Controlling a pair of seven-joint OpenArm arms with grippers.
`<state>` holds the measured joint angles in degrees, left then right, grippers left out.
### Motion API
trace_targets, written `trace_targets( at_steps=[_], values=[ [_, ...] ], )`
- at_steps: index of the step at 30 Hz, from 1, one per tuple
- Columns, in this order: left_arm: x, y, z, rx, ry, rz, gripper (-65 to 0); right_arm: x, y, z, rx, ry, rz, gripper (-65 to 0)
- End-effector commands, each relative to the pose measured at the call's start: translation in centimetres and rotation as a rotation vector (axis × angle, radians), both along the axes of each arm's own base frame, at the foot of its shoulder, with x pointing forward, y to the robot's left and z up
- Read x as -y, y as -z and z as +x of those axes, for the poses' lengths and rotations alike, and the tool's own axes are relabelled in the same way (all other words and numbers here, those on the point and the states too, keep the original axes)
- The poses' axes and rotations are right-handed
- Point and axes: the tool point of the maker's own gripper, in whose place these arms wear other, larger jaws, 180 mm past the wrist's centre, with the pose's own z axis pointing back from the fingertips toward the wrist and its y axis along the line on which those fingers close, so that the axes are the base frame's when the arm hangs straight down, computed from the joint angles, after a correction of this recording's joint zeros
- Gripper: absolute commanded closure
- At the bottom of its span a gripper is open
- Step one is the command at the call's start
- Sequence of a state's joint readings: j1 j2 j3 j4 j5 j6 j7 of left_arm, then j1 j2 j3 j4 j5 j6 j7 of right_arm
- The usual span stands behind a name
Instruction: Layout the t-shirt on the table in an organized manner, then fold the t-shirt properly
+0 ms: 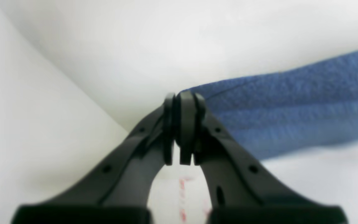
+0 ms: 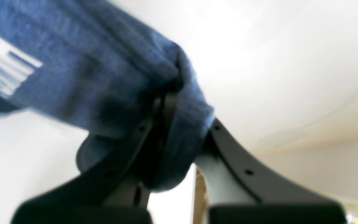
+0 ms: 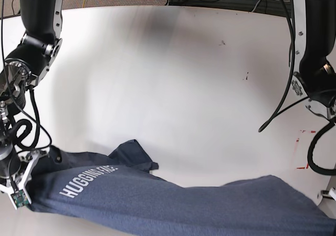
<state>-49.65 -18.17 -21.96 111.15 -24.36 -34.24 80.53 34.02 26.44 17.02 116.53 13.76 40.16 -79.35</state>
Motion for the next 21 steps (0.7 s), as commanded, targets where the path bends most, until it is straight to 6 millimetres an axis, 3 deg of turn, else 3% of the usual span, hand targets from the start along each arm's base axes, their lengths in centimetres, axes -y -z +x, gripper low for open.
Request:
trace_targets(
  at_steps=[1,7,13,21],
  values=[
    [-1.6,2.5,-0.7,-0.039,-0.062,-0.02,-0.1,0.9,1.4,-0.8,-0.023,0.023,0.014,0.0],
    [-2.5,12.0,-3.1,-0.238,-0.064,-0.062,-0.1,0.5,8.8,-3.4,-0.182,0.01,0.098,0.0],
    [-5.1,20.8,-8.2,-0.445,-0.131,-0.138,-0.1,-0.1,16.1,-7.4,-0.354,0.037,0.179,0.0],
    [-5.6,28.4,-15.1,-0.646,-0.138,-0.205,-0.1,-3.0,23.0,-12.6,-0.489,-0.007,0.284,0.0]
  ],
)
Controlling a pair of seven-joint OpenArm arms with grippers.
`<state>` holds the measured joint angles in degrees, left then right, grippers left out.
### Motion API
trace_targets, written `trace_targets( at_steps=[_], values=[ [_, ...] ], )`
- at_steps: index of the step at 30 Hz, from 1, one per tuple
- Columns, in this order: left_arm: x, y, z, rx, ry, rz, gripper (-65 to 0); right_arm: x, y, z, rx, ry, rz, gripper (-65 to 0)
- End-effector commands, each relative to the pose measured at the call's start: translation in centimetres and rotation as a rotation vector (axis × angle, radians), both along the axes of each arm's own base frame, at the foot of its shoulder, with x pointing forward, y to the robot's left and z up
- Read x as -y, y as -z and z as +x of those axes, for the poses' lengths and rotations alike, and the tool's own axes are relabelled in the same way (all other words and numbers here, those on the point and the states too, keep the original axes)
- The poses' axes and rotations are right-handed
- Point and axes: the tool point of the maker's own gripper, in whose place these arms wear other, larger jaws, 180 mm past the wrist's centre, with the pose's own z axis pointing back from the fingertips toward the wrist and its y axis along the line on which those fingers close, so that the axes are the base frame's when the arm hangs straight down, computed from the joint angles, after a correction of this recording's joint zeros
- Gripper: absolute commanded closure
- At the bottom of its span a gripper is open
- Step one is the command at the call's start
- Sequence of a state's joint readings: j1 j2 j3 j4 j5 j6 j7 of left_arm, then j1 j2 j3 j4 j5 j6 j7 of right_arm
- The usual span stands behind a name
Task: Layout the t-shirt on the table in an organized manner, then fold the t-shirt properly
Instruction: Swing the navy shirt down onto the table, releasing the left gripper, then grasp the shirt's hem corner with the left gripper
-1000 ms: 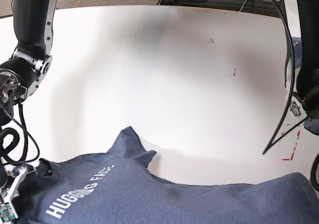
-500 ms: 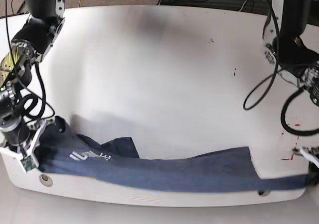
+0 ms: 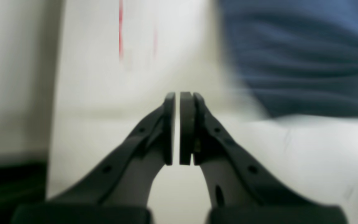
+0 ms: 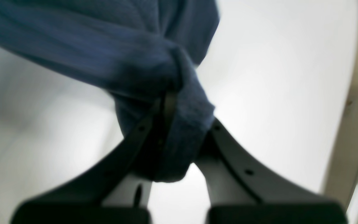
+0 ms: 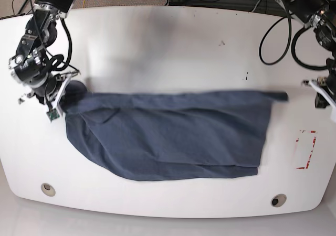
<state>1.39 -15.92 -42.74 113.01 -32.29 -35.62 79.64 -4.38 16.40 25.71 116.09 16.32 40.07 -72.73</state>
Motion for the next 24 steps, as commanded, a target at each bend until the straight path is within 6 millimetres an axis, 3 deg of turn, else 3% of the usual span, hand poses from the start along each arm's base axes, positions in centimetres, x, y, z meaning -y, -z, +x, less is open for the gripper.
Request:
trace_targets(
  at_steps=[1,8,13,19,24],
  values=[
    [0.3,0.2,-1.2,0.016,0.027,-0.01,-0.1,-0.8,0.7,-1.0,0.009,-0.013,0.029,0.0],
    [0.1,3.9,-6.5,-0.101,0.024,-0.024,-0.1,-1.7,3.8,-4.8,-0.098,-0.008,0.062,0.0],
    [0.3,5.2,-8.7,-0.133,0.037,-0.03,-0.1,-1.7,4.8,-6.5,-0.147,-0.007,0.063,0.0],
    [1.1,5.6,-8.7,-0.121,0.057,-0.048,0.0,-1.8,5.2,-7.2,-0.166,-0.005,0.066,0.0],
    [4.2,5.8,-6.4,-0.099,0.151,-0.084,-0.1,-1.8,5.2,-7.1,-0.163,-0.006,0.066,0.0]
  ],
)
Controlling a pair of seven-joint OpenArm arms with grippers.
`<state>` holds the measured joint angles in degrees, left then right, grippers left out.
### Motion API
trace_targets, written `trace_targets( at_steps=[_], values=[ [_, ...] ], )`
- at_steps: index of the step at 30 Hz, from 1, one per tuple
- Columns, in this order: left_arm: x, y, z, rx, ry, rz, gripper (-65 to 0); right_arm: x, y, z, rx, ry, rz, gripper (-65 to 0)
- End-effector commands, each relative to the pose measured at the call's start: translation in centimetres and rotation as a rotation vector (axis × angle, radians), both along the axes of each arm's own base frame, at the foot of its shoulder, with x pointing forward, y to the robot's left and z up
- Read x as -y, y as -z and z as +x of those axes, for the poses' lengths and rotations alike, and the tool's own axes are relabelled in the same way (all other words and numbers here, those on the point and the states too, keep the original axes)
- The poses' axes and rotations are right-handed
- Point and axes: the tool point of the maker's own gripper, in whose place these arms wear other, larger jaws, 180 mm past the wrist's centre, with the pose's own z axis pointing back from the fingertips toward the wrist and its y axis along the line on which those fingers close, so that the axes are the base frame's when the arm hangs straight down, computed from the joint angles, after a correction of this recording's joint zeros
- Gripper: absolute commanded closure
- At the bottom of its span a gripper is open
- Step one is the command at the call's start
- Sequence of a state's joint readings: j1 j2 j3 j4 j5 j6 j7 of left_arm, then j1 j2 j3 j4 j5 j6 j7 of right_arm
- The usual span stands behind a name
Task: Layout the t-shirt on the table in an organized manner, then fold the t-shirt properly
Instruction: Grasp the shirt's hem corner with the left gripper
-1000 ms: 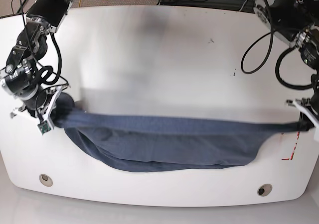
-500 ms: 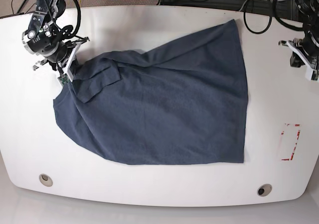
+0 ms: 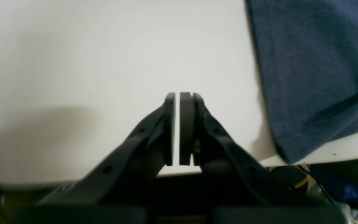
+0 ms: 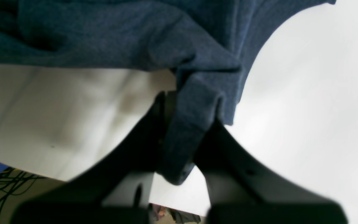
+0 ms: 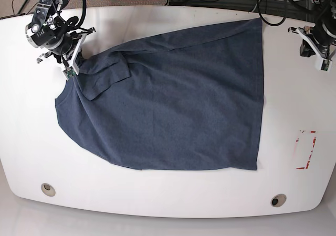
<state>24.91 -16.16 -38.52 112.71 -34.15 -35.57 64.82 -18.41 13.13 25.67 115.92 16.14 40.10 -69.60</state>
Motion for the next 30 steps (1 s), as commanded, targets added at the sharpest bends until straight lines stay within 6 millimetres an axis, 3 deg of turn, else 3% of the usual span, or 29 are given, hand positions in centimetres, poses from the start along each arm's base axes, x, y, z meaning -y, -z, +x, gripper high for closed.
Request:
trace_targets(
  at_steps=[1,9,11,20,30],
  values=[
    [1.7,-1.2,2.2,0.071,0.062,-0.025,-0.3,0.2,-0.9,0.7,0.038,-0.006,-0.008,0.0],
    [6.9,0.6,2.4,0.02,0.207,-0.095,-1.0,0.2,-1.3,1.4,0.057,-0.007,-0.009,0.0],
    [8.3,1.3,2.0,-0.003,0.228,-0.119,-5.0,0.2,-1.4,1.5,0.058,-0.007,-0.009,0.0],
    [8.9,2.7,0.3,-0.091,0.217,-0.133,-29.0,0.3,-1.7,2.0,0.072,-0.007,-0.011,0.0],
    [8.9,4.0,-2.6,-0.17,0.213,-0.139,-37.9,0.3,-1.7,2.0,0.074,-0.007,-0.011,0.0]
  ],
)
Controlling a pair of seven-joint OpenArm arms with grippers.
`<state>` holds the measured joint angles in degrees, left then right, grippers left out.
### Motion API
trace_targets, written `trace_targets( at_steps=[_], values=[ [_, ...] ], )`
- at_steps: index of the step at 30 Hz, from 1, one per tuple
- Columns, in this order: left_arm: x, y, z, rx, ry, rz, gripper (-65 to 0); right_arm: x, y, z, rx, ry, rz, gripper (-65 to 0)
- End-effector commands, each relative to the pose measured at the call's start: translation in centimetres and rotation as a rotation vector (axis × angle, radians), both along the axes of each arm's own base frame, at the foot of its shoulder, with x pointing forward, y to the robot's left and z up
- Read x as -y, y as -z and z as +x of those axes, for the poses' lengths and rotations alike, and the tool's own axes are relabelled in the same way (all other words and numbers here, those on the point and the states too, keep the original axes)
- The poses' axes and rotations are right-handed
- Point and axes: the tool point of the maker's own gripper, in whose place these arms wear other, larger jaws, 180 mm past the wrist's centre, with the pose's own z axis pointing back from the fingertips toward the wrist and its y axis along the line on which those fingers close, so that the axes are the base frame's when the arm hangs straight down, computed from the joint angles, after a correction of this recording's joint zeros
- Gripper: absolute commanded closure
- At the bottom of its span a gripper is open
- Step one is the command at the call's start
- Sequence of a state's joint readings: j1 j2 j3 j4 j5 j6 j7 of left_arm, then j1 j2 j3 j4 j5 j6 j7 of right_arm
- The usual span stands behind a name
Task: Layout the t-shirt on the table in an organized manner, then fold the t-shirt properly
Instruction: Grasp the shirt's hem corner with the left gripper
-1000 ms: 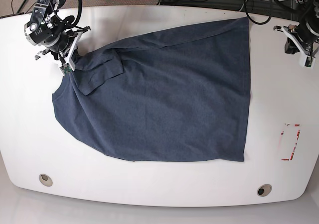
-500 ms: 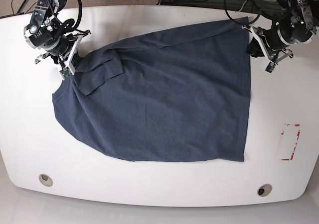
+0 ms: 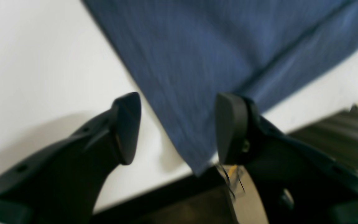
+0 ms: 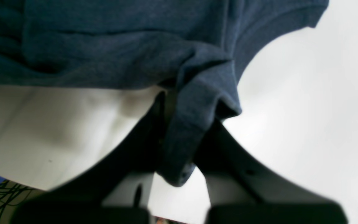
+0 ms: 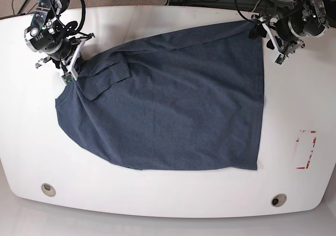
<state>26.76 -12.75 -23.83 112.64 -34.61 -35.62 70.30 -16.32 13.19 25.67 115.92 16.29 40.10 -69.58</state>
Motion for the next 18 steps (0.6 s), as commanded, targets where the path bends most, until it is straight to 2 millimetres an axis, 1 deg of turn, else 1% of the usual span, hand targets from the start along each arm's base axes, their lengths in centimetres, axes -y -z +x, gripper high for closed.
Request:
trace_targets(
  at_steps=[1,5,10,18],
  values=[
    [0.1,-0.4,-0.1,0.015,0.011,-0.006,-37.9,0.3,-0.9,0.7,0.036,-0.006,-0.011,0.0],
    [0.3,-0.1,-0.8,-0.002,0.012,-0.01,-37.9,0.3,-0.9,0.7,0.036,-0.006,-0.011,0.0],
    [0.2,0.1,-1.1,-0.013,0.009,-0.007,-37.9,0.2,-0.9,0.7,0.037,-0.007,-0.01,0.0],
    [-0.2,1.3,-2.1,-0.063,-0.009,-0.017,-37.9,0.2,-1.0,0.7,0.039,-0.007,-0.008,0.0]
  ],
)
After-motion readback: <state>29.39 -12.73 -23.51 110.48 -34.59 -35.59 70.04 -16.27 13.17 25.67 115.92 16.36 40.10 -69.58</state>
